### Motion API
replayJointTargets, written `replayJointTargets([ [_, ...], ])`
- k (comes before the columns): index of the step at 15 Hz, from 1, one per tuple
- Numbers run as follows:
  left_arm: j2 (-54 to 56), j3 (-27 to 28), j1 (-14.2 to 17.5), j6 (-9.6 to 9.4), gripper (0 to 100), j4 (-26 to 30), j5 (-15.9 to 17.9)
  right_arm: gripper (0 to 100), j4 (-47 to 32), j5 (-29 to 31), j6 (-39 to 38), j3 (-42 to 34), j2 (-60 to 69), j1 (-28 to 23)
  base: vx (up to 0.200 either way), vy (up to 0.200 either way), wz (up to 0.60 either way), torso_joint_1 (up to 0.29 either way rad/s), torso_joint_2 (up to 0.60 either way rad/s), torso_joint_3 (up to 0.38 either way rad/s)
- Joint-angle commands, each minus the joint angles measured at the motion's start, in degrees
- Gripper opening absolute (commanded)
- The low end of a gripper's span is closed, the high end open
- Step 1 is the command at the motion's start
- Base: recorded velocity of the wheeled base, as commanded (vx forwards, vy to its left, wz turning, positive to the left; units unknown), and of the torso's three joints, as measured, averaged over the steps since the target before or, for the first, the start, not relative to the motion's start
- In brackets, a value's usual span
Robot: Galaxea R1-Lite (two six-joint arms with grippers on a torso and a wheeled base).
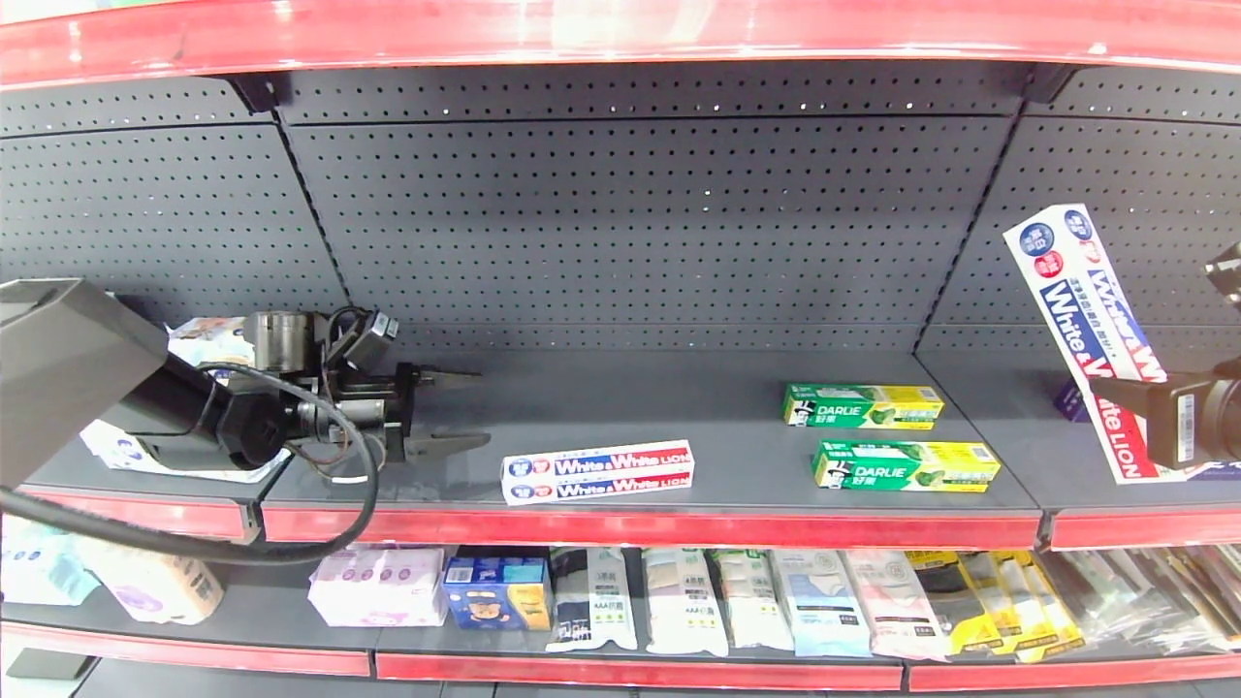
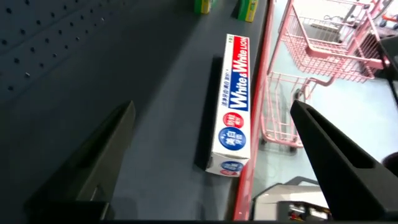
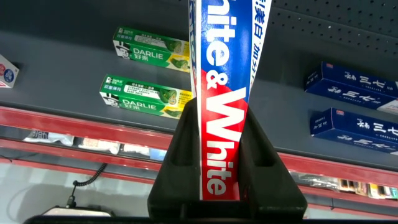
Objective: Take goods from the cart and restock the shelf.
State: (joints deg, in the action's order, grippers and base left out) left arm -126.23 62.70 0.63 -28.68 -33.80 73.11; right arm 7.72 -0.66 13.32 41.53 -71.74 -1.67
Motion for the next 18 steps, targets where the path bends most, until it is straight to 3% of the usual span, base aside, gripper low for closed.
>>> replayJointTargets([
  [1, 0.2, -0.56, -0.28, 2.58, 100, -0.21, -0.07, 0, 0.02, -0.04, 0.04, 0.13, -0.24, 0.0, 0.0, 0.0, 0.0, 0.0, 0.0, 0.0],
  [2, 0.9, -0.82, -0.63, 4.95, 100, -0.3, -0.07, 0, 0.02, -0.13, 0.04, 0.04, -0.24, 0.0, 0.0, 0.0, 0.0, 0.0, 0.0, 0.0],
  [3, 1.52, -0.82, -1.42, 8.56, 100, -0.38, -0.07, 0, 0.02, -0.13, -0.05, 0.04, -0.24, 0.0, 0.0, 0.0, 0.0, 0.0, 0.0, 0.0],
  [6, 1.78, -0.91, -1.78, 13.74, 100, -0.65, -0.07, 0, 0.02, -0.31, -0.14, -0.49, -0.15, 0.0, 0.0, 0.0, 0.0, 0.0, 0.0, 0.0],
  [7, 1.96, -0.73, -1.86, 17.26, 100, -0.91, -0.16, 0, 0.02, -0.31, -0.23, -0.58, -0.15, 0.0, 0.0, 0.0, 0.0, 0.0, 0.0, 0.0],
  [9, 2.22, -0.65, -1.95, 21.48, 100, -1.09, -1.92, 0, 0.02, -0.4, -0.23, -0.49, -0.24, -0.09, 0.0, 0.0, 0.0, 0.0, 0.0, 0.0],
  [11, 1.08, -0.38, -2.48, 23.06, 100, -1.18, -7.63, 0, 0.02, -0.4, -0.23, -0.4, -0.24, -0.09, 0.0, 0.0, 0.0, 0.0, 0.0, 0.0],
  [15, -0.07, -0.65, -3.01, 23.67, 100, -5.66, -14.92, 0, 0.02, -0.4, -0.4, -0.49, -0.15, -0.09, 0.0, 0.0, 0.0, 0.0, 0.0, 0.0],
  [16, -0.07, -0.38, -3.89, 25.7, 100, -7.15, -20.55, 0, 0.02, -0.4, -0.4, -0.58, -0.07, -0.26, 0.0, 0.0, 0.0, 0.0, 0.0, 0.0],
  [18, 0.02, -0.82, -5.56, 31.06, 100, -11.81, -28.72, 0, 0.02, -0.4, -0.49, -0.84, 0.11, -0.18, 0.0, 0.0, 0.0, 0.0, 0.0, 0.0],
])
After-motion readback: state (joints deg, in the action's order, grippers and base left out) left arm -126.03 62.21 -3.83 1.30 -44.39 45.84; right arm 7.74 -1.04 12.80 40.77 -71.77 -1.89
